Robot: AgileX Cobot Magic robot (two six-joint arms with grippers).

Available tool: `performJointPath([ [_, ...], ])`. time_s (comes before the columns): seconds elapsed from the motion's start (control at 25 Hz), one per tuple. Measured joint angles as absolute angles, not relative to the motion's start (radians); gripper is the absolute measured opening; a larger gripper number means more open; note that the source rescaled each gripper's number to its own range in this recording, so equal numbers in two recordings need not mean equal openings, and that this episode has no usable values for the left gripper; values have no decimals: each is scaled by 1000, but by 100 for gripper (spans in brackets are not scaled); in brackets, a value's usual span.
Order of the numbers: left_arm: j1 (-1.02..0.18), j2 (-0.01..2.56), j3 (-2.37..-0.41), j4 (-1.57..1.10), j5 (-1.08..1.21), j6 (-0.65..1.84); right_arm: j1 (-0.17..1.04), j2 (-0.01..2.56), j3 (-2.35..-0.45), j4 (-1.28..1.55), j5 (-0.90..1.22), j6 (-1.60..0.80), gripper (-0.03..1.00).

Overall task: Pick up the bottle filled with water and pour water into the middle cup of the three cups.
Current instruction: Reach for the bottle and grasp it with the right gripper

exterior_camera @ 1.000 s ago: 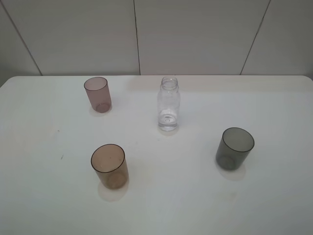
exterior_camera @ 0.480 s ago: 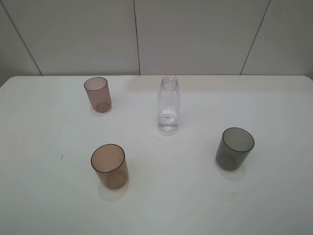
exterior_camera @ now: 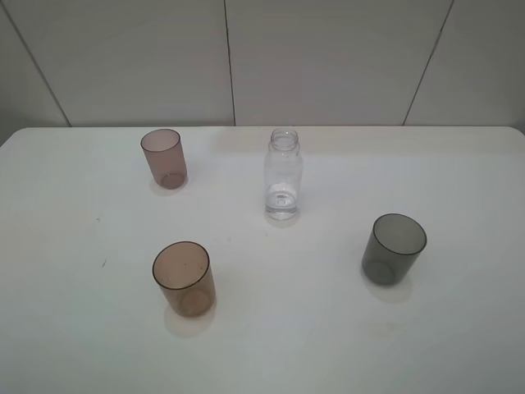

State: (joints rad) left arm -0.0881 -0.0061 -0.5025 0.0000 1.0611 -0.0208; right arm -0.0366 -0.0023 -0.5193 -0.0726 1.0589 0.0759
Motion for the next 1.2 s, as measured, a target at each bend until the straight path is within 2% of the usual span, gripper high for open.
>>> performJointPath([
  [0.36, -88, -6, -503, 0, 1061, -21, -37, 9, -519, -73, 1059, 76, 100],
  [0.68, -88, -6, -503, 0, 1061, -21, -33, 380, -558, 0, 985, 39, 100],
  [0.88, -88, -6, -503, 0, 1061, -21, 111, 647, -663, 31, 820, -71, 100],
  [1.0, -88, -6, -503, 0, 1061, -21, 252, 822, -724, 26, 800, -164, 100],
  [1.2, -88, -6, -503, 0, 1061, -21, 389, 1066, -768, 52, 721, -284, 100],
])
